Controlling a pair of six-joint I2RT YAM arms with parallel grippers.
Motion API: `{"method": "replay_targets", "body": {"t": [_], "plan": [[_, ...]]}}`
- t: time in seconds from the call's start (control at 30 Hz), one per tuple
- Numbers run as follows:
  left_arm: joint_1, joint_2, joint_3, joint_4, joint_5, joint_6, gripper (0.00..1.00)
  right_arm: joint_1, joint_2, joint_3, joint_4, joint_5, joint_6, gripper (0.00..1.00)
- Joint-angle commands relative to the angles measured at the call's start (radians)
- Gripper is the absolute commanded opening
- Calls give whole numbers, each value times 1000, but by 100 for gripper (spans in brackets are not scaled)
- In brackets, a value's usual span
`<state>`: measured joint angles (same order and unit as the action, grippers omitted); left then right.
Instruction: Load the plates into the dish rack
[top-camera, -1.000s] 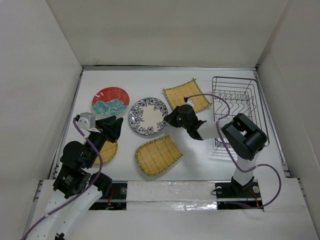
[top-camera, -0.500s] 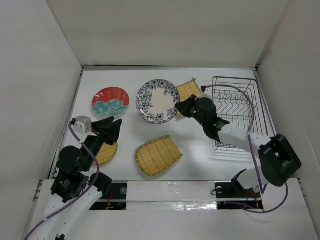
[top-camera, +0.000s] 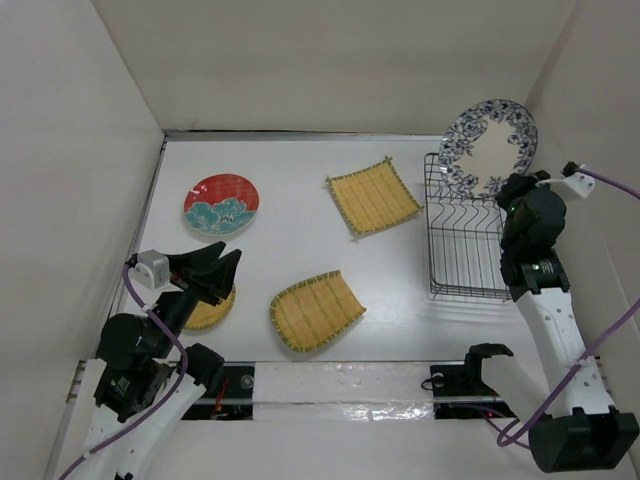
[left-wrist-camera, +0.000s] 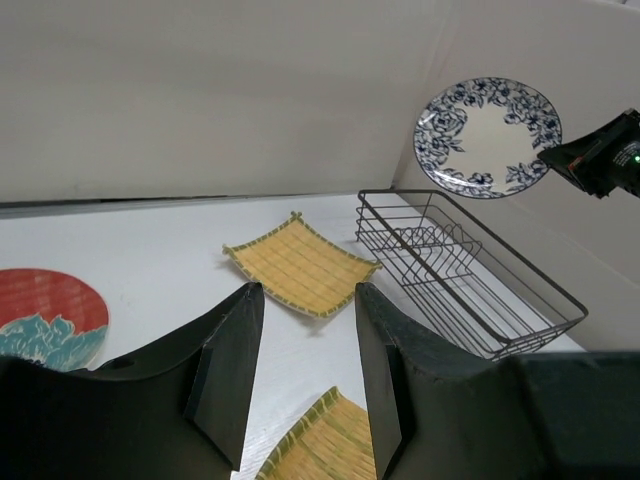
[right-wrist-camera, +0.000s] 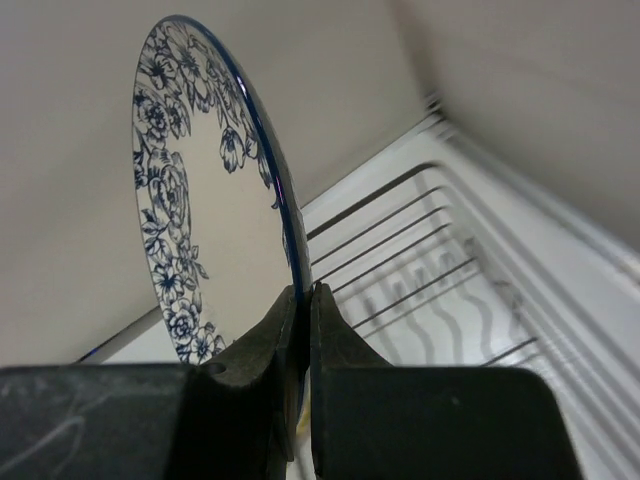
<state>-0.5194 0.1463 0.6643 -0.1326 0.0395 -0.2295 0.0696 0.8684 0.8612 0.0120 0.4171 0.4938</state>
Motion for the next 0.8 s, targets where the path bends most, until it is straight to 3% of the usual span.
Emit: {"method": "replay_targets", "body": {"t": [0.0,0.3,0.47,0.77], "plan": [[4,-39,1,31,23,-11,39,-47,-46,96,97,118,-112,0],[-36,-99,6,24,-20,-8,39,-209,82,142,225,146,-305,0],[-45,-119,9,5,-101,-19,39,-232,173,186,273,146,-521,0],[-45,-137,12,1,-119,-21,39,-266,271,231,267,117,-735,0]]}}
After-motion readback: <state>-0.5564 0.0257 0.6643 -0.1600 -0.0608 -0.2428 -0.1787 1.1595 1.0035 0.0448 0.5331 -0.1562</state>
